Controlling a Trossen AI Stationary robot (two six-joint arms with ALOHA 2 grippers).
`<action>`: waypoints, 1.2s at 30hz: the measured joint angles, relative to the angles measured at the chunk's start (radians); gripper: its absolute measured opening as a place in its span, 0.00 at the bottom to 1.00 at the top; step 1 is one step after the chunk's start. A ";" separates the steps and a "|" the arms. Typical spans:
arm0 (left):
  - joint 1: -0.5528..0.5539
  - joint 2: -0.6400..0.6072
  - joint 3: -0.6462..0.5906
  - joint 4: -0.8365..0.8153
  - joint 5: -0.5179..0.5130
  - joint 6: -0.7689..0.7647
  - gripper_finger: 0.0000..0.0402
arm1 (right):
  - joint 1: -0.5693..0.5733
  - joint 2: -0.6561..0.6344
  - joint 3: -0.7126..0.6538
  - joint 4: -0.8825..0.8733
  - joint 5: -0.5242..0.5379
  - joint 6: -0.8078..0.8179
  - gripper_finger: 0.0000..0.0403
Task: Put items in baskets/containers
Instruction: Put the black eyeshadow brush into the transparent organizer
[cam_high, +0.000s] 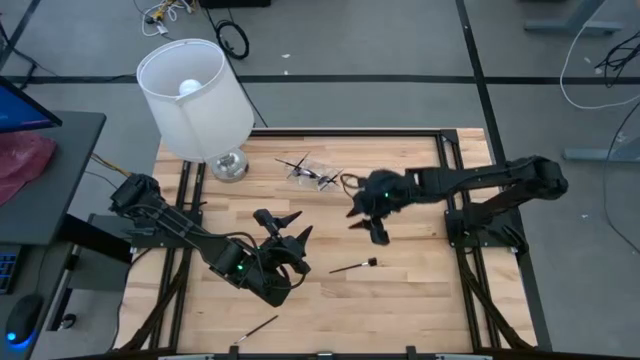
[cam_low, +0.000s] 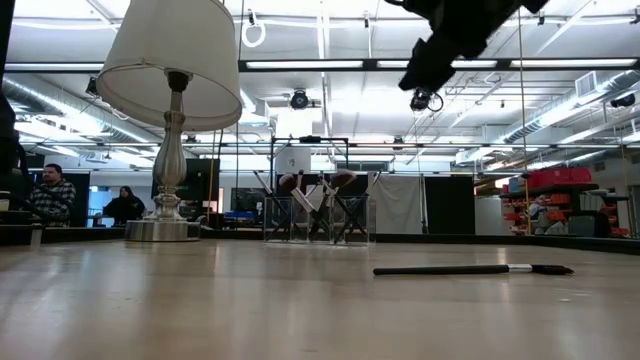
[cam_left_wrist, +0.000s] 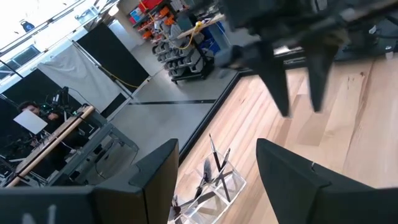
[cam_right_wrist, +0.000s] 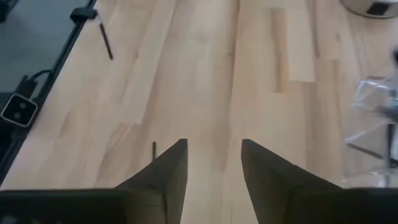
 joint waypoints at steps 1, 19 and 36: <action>0.000 0.000 0.000 0.000 0.000 0.000 0.55 | 0.012 0.000 -0.021 0.023 0.001 0.000 0.38; 0.000 0.000 0.000 0.000 0.000 0.000 0.55 | 0.076 0.000 -0.383 0.529 0.002 0.110 0.38; 0.000 0.000 0.000 0.000 0.000 0.000 0.55 | 0.076 0.001 -0.431 0.636 0.002 0.129 0.38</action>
